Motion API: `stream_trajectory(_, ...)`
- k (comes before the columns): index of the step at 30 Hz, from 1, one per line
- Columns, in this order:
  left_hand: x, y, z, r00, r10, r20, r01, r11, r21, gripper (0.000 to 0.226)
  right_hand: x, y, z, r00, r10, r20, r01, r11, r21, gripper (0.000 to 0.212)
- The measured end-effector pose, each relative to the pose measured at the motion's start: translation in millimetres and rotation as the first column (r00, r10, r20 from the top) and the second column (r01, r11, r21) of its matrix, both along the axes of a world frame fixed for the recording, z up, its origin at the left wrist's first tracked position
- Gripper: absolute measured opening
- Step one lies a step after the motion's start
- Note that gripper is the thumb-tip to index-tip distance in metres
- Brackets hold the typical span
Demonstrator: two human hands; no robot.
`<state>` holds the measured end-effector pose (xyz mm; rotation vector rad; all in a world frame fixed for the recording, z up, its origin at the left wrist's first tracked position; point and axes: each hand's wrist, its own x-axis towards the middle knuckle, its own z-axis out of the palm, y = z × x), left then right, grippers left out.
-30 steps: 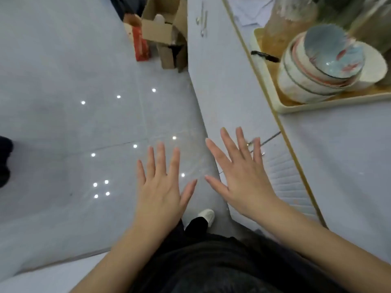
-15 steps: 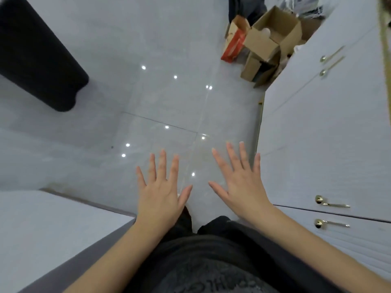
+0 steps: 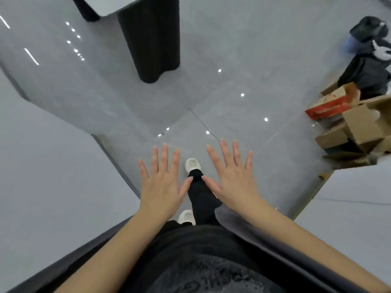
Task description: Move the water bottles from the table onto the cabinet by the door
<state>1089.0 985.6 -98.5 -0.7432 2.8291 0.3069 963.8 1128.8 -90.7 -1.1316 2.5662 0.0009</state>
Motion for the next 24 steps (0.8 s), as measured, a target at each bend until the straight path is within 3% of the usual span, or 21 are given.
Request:
stream_trajectory(13, -114, -136, 0, 0.897, 0.442, -0.006, -0.442, 0.896, 0.034, 0.077, -159, -201, -1, 0.926, 0.375, 0.031, -0.374, 0.927, -0.037, 0.075)
stream_trajectory(18, -139, -190, 1, 0.844, 0.535, -0.039, -0.534, 0.845, 0.035, 0.077, -187, -264, 2, 0.916, 0.4, 0.018, -0.398, 0.916, -0.053, 0.077)
stream_trajectory(24, -170, -274, -2, 0.852, 0.522, -0.044, -0.519, 0.852, 0.063, 0.077, -213, -347, 0, 0.938, 0.343, 0.05, -0.34, 0.938, -0.065, 0.075)
